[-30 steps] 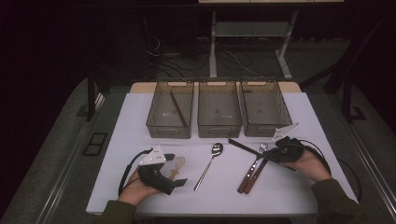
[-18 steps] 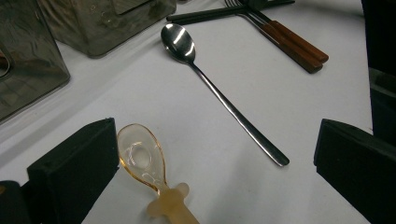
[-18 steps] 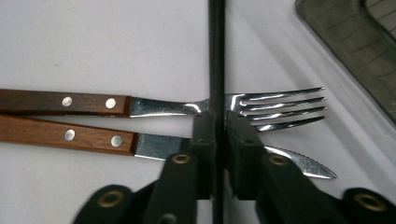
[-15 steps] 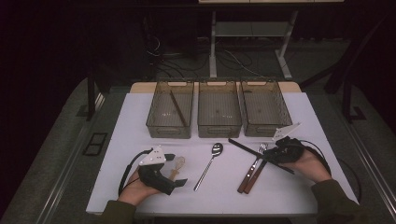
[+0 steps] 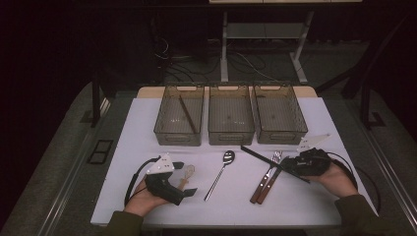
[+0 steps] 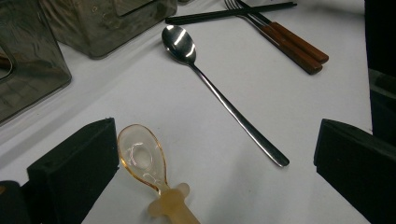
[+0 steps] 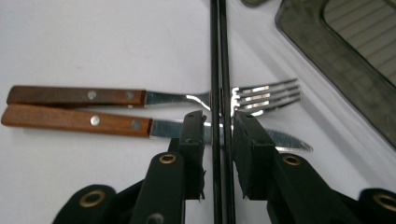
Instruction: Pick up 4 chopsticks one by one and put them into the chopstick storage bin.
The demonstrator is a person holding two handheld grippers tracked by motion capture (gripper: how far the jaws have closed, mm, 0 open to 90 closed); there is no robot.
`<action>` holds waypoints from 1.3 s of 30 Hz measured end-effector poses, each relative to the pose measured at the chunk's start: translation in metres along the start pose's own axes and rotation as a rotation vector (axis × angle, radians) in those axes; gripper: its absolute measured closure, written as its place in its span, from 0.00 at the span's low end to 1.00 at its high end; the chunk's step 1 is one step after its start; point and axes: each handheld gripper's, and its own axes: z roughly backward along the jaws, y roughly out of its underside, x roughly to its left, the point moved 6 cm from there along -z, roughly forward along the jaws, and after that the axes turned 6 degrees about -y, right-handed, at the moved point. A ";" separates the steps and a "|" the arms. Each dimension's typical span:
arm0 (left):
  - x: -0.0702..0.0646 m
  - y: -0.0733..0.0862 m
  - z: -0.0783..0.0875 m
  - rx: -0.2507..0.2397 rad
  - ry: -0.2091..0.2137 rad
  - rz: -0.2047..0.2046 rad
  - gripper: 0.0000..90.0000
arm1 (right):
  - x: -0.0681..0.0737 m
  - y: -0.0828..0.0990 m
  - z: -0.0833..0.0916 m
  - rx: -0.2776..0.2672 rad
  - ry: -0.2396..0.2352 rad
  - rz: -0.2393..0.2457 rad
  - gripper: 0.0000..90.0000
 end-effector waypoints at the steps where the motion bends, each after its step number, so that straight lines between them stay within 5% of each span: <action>1: 0.000 0.000 0.000 -0.003 0.000 0.000 0.00 | 0.000 0.003 0.001 -0.002 0.006 -0.004 0.83; 21: 0.000 0.000 -0.001 0.001 0.002 -0.004 0.00 | 0.000 0.011 -0.018 0.088 -0.002 0.020 0.88; 39: 0.000 0.000 -0.001 0.002 0.002 -0.004 0.00 | 0.000 0.012 -0.019 0.084 0.004 0.035 0.95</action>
